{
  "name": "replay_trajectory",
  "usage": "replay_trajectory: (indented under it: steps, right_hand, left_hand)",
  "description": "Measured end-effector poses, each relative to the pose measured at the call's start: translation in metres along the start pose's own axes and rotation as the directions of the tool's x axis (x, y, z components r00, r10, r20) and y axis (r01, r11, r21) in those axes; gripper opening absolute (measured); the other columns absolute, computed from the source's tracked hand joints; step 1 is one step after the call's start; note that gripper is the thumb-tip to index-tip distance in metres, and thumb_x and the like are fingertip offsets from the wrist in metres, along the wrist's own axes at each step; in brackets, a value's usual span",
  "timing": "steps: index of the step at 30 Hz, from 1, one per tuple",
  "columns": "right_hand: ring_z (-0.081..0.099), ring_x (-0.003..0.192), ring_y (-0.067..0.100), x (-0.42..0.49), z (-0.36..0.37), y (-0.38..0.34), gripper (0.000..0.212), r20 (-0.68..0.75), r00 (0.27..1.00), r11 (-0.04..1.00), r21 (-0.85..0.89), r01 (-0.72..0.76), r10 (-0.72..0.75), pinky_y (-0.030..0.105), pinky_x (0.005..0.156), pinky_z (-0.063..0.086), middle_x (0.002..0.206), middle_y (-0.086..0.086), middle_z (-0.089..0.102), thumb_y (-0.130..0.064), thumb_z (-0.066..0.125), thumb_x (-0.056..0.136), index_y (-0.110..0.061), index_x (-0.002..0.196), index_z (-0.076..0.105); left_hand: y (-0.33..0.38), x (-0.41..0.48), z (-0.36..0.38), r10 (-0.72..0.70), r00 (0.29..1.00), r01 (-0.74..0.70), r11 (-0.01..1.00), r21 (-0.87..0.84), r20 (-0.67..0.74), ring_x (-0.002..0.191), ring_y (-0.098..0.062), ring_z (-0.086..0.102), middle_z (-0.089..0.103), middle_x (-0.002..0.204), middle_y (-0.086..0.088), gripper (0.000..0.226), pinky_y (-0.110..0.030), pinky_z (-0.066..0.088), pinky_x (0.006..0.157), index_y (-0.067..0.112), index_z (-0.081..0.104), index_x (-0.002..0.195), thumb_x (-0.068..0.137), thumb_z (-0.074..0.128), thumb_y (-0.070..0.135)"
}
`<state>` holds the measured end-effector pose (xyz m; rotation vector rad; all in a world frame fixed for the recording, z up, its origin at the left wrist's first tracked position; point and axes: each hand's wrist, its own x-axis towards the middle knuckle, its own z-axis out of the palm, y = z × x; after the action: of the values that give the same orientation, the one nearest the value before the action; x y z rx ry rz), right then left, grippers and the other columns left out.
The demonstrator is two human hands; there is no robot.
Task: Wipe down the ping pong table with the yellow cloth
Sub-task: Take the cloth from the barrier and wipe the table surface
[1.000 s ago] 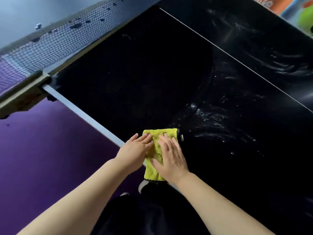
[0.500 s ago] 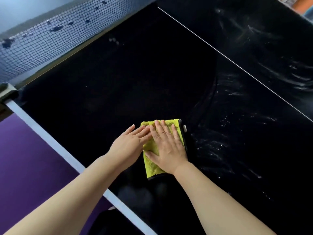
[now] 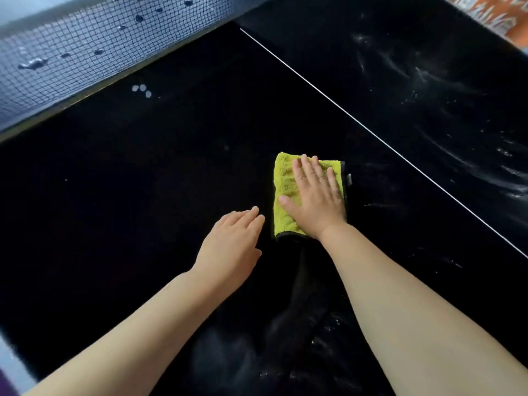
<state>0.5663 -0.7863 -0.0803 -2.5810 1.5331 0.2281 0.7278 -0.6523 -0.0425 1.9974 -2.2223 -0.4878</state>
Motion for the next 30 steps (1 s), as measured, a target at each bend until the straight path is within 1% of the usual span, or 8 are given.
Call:
replay_trajectory:
  steps: [3,5,7,10,15,20,25,30]
  right_hand:
    - [-0.021,0.147,0.017,0.029,-0.006,0.03,0.08,-0.018,0.998,0.998,-0.006,-0.055,0.054,0.042,0.12,-0.013,0.162,0.002,-0.018,-0.064,0.019,0.094,-0.021,0.154,-0.013]
    - [-0.02,0.147,0.018,0.048,-0.009,0.048,0.079,-0.022,0.996,0.996,0.01,-0.09,0.09,0.043,0.119,-0.013,0.162,0.002,-0.017,-0.063,0.02,0.095,-0.021,0.154,-0.012]
    - [-0.019,0.148,0.018,0.064,-0.012,0.064,0.079,-0.021,0.992,0.991,0.026,-0.128,0.128,0.043,0.119,-0.012,0.162,0.001,-0.016,-0.063,0.02,0.095,-0.022,0.154,-0.012]
    - [-0.017,0.148,0.019,0.083,-0.017,0.087,0.079,-0.027,0.984,0.984,0.029,-0.175,0.175,0.043,0.12,-0.011,0.162,0.002,-0.014,-0.063,0.021,0.096,-0.021,0.155,-0.01]
    - [-0.013,0.149,0.019,0.098,-0.022,0.119,0.078,-0.042,0.978,0.977,0.07,-0.202,0.205,0.042,0.119,-0.01,0.163,0.002,-0.009,-0.063,0.023,0.096,-0.022,0.156,-0.006]
    - [-0.012,0.149,0.018,0.096,-0.024,0.144,0.075,-0.041,0.972,0.97,0.093,-0.226,0.231,0.041,0.119,-0.009,0.163,0.0,-0.008,-0.058,0.026,0.096,-0.025,0.156,-0.005]
    - [-0.015,0.149,0.018,0.075,-0.021,0.161,0.07,-0.026,0.959,0.955,0.098,-0.28,0.283,0.041,0.119,-0.011,0.163,-0.001,-0.011,-0.05,0.026,0.096,-0.029,0.156,-0.006]
    - [-0.019,0.148,0.019,0.044,-0.016,0.157,0.067,0.006,0.956,0.951,0.104,-0.292,0.293,0.043,0.118,-0.012,0.163,-0.001,-0.014,-0.045,0.027,0.097,-0.033,0.155,-0.005]
  left_hand:
    - [0.019,0.019,0.0,0.056,0.998,-0.057,0.997,0.055,0.028,0.133,-0.02,0.041,0.041,0.146,-0.005,0.071,-0.031,0.025,0.111,0.012,0.044,0.139,0.077,0.072,0.032]
    - [0.029,0.031,0.006,0.13,0.989,-0.135,0.988,0.074,0.066,0.14,-0.018,0.028,0.028,0.153,-0.004,0.071,-0.029,0.012,0.115,0.013,0.032,0.145,0.085,0.063,0.033]
    - [0.037,0.044,0.011,0.15,0.983,-0.158,0.985,0.072,0.104,0.144,-0.015,0.013,0.013,0.157,-0.002,0.073,-0.028,0.001,0.115,0.015,0.019,0.149,0.09,0.055,0.038]
    - [0.044,0.055,0.018,0.129,0.982,-0.141,0.987,0.083,0.138,0.145,-0.013,0.007,0.008,0.158,0.0,0.079,-0.027,0.001,0.115,0.017,0.016,0.15,0.088,0.054,0.047]
    - [0.051,0.055,0.024,0.068,0.979,-0.099,0.983,0.157,0.191,0.145,-0.011,0.002,0.0,0.158,0.003,0.084,-0.027,0.003,0.115,0.018,0.008,0.151,0.087,0.056,0.046]
    - [0.058,0.058,0.025,0.026,0.977,-0.071,0.976,0.206,0.212,0.145,-0.011,0.004,0.002,0.158,0.003,0.085,-0.027,0.004,0.115,0.017,0.011,0.151,0.086,0.059,0.045]
    - [0.058,0.057,0.024,-0.017,0.974,-0.025,0.983,0.181,0.226,0.144,-0.008,0.004,0.002,0.158,0.011,0.085,-0.024,0.01,0.114,0.023,0.012,0.151,0.084,0.061,0.046]
    - [0.057,0.055,0.023,-0.024,0.971,-0.019,0.984,0.177,0.237,0.144,-0.008,0.007,0.005,0.158,0.011,0.086,-0.025,0.015,0.115,0.023,0.015,0.15,0.083,0.062,0.046]
